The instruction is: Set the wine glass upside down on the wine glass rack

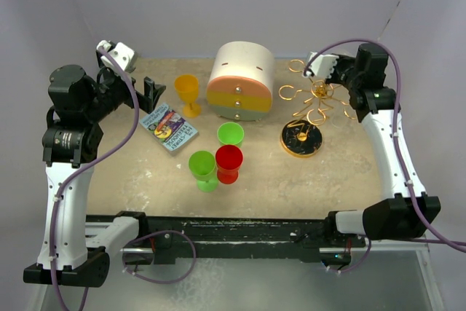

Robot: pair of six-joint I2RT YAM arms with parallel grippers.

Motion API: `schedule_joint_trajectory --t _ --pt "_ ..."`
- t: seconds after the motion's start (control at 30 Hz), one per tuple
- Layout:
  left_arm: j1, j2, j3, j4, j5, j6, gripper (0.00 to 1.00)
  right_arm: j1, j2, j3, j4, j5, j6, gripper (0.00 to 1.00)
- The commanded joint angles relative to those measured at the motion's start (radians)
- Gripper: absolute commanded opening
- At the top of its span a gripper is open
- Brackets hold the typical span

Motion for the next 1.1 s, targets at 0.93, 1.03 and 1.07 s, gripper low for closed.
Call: schedule_joint_trajectory --t 0.93,1.03,1.07 --pt "0.010 -0.021 0.004 0.041 0.024 0.013 0.99 0.057 0.035 0.117 0.011 0.049 0.028 0.00" --pt "0.010 -0.021 0.004 0.043 0.024 0.013 0.99 0.060 0.041 0.119 0.019 0.054 0.036 0.00" --pt "0.010 -0.021 0.004 0.041 0.024 0.014 0.99 0.061 0.043 0.120 0.023 0.055 0.039 0.00"
